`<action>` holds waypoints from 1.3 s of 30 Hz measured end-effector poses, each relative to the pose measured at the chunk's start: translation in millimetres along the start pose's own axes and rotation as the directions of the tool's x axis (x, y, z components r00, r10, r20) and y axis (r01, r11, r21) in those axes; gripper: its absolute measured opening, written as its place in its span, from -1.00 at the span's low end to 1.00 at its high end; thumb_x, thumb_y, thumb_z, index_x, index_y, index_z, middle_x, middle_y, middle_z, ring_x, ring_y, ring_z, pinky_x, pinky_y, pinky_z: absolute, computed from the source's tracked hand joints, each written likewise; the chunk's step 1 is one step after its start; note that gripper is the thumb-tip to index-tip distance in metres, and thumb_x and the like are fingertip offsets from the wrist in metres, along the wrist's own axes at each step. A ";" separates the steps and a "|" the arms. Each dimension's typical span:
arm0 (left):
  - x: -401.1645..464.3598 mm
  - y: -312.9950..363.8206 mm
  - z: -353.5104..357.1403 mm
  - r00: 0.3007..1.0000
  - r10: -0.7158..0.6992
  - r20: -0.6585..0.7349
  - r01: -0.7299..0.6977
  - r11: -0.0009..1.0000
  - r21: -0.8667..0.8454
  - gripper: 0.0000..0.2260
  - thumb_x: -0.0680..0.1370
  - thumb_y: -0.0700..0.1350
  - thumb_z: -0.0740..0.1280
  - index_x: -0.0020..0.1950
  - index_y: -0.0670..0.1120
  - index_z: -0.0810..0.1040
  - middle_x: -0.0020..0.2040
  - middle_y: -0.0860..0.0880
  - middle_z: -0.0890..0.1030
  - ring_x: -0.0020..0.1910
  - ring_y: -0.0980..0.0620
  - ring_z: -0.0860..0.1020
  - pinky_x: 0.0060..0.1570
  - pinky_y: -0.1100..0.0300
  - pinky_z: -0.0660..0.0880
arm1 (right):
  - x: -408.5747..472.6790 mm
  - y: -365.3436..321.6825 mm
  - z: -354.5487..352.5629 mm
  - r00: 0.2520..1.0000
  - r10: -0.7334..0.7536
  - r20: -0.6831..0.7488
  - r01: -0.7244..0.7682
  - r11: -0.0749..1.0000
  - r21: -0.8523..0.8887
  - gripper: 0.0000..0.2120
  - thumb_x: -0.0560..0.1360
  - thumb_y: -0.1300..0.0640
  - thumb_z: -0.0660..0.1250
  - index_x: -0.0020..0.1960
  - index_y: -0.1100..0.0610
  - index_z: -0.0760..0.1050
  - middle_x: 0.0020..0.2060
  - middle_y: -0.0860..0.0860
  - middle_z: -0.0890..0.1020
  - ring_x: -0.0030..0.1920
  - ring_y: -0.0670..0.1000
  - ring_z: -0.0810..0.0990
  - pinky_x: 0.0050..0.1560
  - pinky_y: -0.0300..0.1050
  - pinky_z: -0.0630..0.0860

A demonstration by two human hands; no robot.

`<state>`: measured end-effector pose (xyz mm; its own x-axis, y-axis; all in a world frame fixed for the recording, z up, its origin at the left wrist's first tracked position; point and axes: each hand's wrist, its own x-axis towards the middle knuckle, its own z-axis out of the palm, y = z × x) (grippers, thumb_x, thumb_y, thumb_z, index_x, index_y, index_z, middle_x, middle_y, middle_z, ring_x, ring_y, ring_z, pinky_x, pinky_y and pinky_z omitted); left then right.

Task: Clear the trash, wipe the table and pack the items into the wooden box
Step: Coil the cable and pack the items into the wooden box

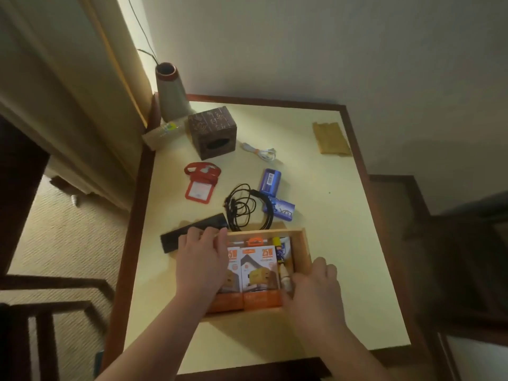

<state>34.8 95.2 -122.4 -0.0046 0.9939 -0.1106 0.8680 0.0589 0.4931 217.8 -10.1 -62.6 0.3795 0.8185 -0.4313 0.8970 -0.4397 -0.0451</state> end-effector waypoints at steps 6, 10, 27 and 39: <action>-0.8 0.8 -0.7 1.000 0.004 -0.003 -0.004 1.000 0.002 -0.63 0.71 0.18 0.09 0.20 0.03 0.60 0.11 -0.02 0.56 0.08 0.04 0.35 0.18 -0.02 0.50 | 5.3 2.1 -16.2 0.987 -0.118 0.106 0.129 0.986 -0.105 -0.50 0.62 -0.35 0.19 0.44 -0.12 0.49 0.31 0.00 0.41 0.30 0.04 0.32 0.29 0.02 0.41; -0.6 0.6 0.4 1.000 0.005 -0.009 -0.005 1.000 0.011 -0.63 0.71 0.19 0.08 0.20 0.03 0.59 0.09 0.01 0.55 0.07 0.07 0.33 0.16 0.01 0.50 | 10.4 -0.5 -12.0 0.939 -0.340 0.054 0.344 0.936 -0.078 -0.57 0.72 -0.10 0.12 0.58 -0.17 0.31 0.41 -0.04 0.47 0.35 0.03 0.39 0.32 0.02 0.42; -0.3 -0.2 4.6 0.999 -0.011 -0.048 0.012 1.000 0.010 -0.63 0.71 0.19 0.11 0.22 0.02 0.61 0.13 -0.02 0.57 0.10 0.02 0.40 0.11 0.06 0.49 | 53.2 -2.6 7.1 0.963 -0.118 0.242 0.112 0.993 0.039 -0.79 0.67 0.03 0.27 0.28 0.01 0.51 0.02 -0.03 0.66 -0.01 0.02 0.68 0.08 0.00 0.68; 0.7 -0.8 3.7 0.999 -0.020 -0.028 0.020 1.000 0.003 -0.59 0.71 0.21 0.09 0.26 0.02 0.61 0.17 -0.03 0.57 0.17 -0.01 0.45 0.18 0.04 0.49 | 52.0 -5.6 -2.8 0.957 -0.127 0.261 0.119 0.992 0.045 -0.82 0.68 0.07 0.30 0.26 0.01 0.51 0.03 -0.03 0.63 -0.07 -0.04 0.60 -0.02 -0.17 0.58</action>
<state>36.0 95.6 -126.0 -0.0361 0.9947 -0.0966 0.8694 0.0789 0.4877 233.2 36.0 -82.2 0.1902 0.7425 -0.6422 0.9249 -0.3549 -0.1365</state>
